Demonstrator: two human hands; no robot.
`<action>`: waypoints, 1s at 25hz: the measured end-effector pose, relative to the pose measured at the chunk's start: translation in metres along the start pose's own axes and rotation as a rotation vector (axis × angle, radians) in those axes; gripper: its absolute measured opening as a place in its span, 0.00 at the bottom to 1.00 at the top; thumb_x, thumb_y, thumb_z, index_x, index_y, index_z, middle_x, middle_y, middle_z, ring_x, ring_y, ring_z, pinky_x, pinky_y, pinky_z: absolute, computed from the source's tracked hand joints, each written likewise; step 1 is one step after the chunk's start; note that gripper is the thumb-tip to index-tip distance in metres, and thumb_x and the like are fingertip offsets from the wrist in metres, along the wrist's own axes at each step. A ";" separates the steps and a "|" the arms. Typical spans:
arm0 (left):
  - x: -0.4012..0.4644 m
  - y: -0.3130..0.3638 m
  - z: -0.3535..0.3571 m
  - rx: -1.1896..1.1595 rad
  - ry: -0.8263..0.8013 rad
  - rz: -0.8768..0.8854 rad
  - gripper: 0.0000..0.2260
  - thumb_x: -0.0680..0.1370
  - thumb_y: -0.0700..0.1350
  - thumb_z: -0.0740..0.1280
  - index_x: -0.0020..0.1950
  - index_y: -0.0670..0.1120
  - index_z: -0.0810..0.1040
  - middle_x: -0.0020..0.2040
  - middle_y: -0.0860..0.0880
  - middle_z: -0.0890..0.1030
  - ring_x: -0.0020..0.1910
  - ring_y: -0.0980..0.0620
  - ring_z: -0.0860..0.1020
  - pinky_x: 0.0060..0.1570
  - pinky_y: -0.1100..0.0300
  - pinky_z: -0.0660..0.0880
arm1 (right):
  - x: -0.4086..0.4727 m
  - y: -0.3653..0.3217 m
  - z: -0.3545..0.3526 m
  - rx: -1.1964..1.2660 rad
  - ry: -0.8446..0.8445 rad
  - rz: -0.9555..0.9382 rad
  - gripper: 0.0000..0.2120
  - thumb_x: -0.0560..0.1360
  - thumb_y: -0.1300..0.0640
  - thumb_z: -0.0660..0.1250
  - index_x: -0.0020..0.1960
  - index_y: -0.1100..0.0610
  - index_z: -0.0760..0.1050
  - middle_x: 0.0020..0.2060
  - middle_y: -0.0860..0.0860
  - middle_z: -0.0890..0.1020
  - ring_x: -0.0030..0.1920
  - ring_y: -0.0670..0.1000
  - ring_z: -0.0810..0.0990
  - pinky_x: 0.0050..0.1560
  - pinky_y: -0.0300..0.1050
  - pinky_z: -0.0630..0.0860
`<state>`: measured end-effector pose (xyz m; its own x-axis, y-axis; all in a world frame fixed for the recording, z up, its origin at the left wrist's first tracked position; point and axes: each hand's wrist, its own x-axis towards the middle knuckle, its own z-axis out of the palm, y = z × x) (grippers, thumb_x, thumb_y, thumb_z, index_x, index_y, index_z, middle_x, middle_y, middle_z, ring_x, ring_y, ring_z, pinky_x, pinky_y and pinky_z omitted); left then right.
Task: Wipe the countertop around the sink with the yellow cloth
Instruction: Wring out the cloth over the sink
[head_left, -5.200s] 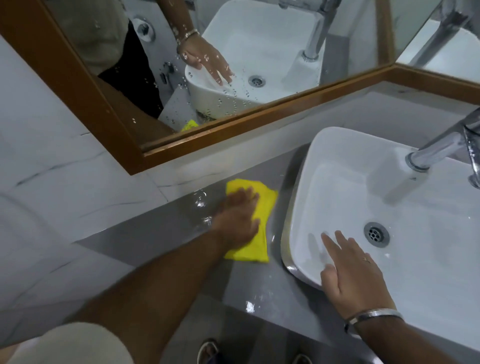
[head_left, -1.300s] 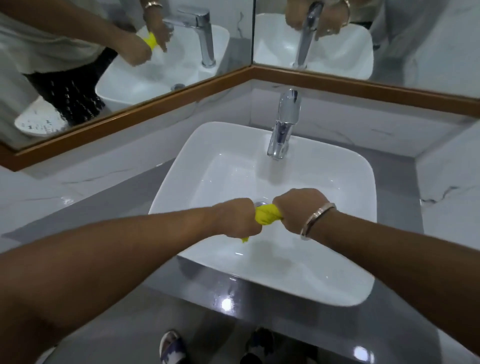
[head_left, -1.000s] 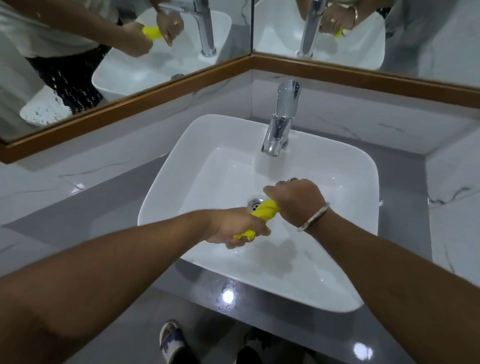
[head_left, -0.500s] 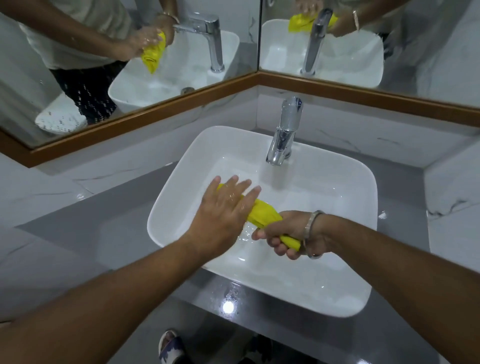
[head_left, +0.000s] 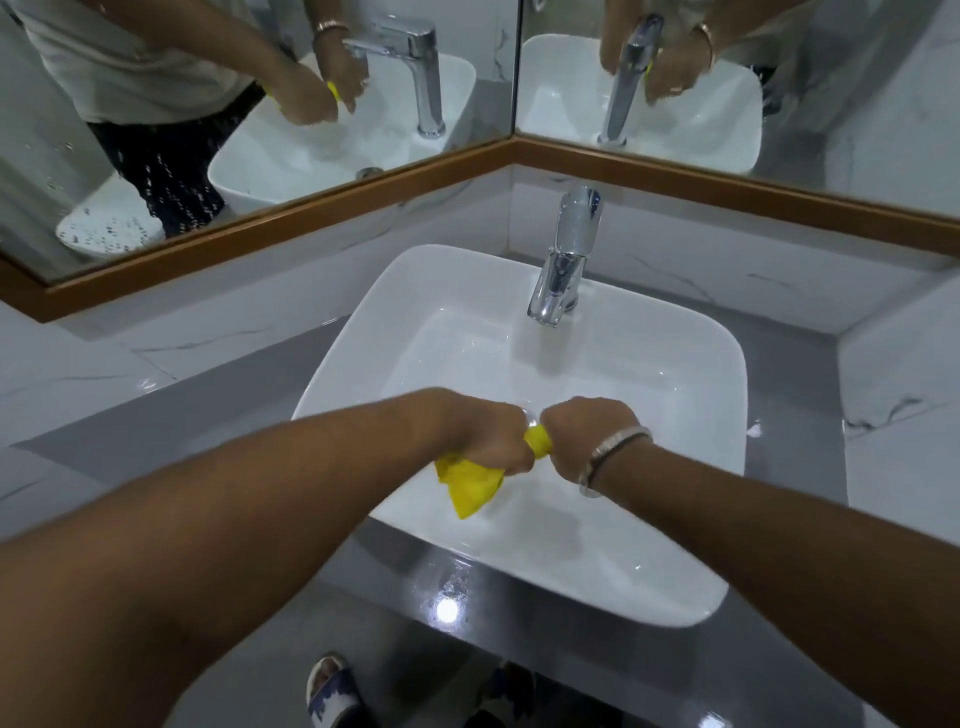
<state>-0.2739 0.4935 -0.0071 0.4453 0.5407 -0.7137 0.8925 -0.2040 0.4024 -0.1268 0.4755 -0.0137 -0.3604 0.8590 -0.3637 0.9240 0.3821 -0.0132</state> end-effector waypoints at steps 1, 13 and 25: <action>-0.003 0.001 0.000 -0.245 -0.089 -0.061 0.08 0.73 0.43 0.63 0.35 0.43 0.73 0.32 0.46 0.75 0.30 0.47 0.74 0.33 0.61 0.73 | 0.003 0.002 0.012 -0.128 0.172 -0.115 0.07 0.65 0.61 0.68 0.42 0.53 0.75 0.32 0.51 0.79 0.33 0.58 0.79 0.29 0.43 0.66; -0.042 -0.040 0.015 -0.555 -0.015 0.126 0.11 0.71 0.51 0.76 0.49 0.50 0.79 0.41 0.54 0.81 0.38 0.58 0.80 0.37 0.66 0.74 | -0.022 0.033 0.011 0.313 -0.066 -0.256 0.17 0.63 0.44 0.71 0.46 0.52 0.74 0.41 0.51 0.75 0.42 0.54 0.73 0.38 0.43 0.64; -0.094 -0.073 -0.070 0.117 0.287 0.451 0.15 0.70 0.55 0.75 0.48 0.48 0.77 0.45 0.50 0.80 0.43 0.50 0.77 0.44 0.54 0.75 | -0.068 -0.035 -0.059 1.085 -0.003 0.237 0.09 0.68 0.51 0.75 0.44 0.53 0.79 0.34 0.48 0.80 0.35 0.47 0.78 0.38 0.43 0.75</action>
<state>-0.3861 0.5146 0.0708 0.7627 0.5763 -0.2935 0.6270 -0.5476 0.5541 -0.1426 0.4239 0.0665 -0.1606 0.8694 -0.4673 0.5913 -0.2944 -0.7508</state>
